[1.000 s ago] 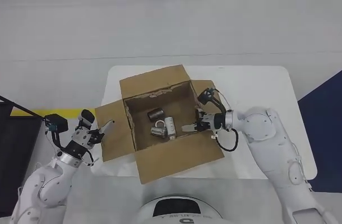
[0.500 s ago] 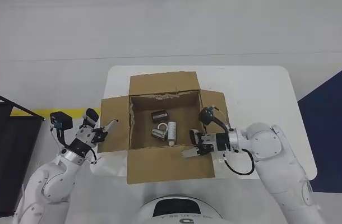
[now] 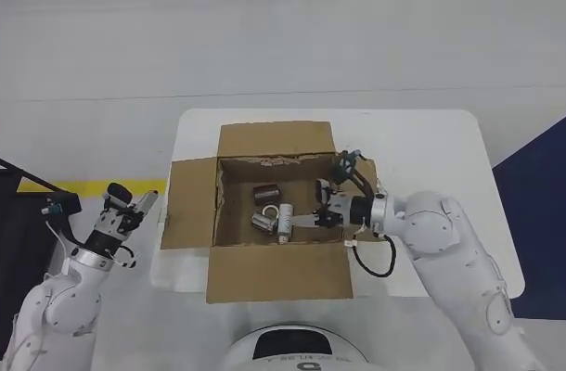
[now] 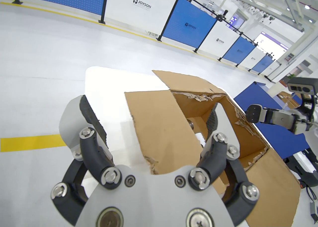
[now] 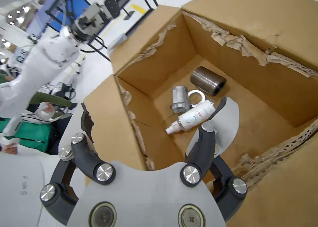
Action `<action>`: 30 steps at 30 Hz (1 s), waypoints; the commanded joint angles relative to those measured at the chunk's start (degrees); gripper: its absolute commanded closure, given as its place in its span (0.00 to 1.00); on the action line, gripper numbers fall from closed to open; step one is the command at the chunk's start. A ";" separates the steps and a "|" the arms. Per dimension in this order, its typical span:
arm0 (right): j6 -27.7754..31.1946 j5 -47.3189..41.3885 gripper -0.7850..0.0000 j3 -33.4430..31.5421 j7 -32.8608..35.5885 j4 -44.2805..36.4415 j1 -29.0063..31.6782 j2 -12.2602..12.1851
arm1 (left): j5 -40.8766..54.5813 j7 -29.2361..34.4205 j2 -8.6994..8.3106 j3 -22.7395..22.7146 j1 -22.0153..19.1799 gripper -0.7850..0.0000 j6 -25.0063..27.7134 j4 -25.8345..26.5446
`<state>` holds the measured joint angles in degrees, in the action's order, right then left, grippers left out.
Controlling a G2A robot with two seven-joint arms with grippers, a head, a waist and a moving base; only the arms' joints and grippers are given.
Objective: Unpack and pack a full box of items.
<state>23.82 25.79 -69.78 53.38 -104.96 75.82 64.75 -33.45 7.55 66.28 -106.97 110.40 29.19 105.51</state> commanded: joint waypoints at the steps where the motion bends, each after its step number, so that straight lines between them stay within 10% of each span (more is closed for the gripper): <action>1: -1.95 1.96 0.00 2.44 0.18 0.86 -2.38 0.32 | 0.56 0.27 -0.03 -0.29 -0.04 0.00 0.18 -0.59; 30: -2.47 2.03 0.00 3.30 0.45 1.06 -3.10 0.45 | 0.56 0.27 -0.03 -0.29 -0.04 0.00 0.18 -0.59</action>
<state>21.36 27.81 -66.48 53.83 -103.90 72.72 65.20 -32.89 7.82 66.25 -107.26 110.36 29.37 104.92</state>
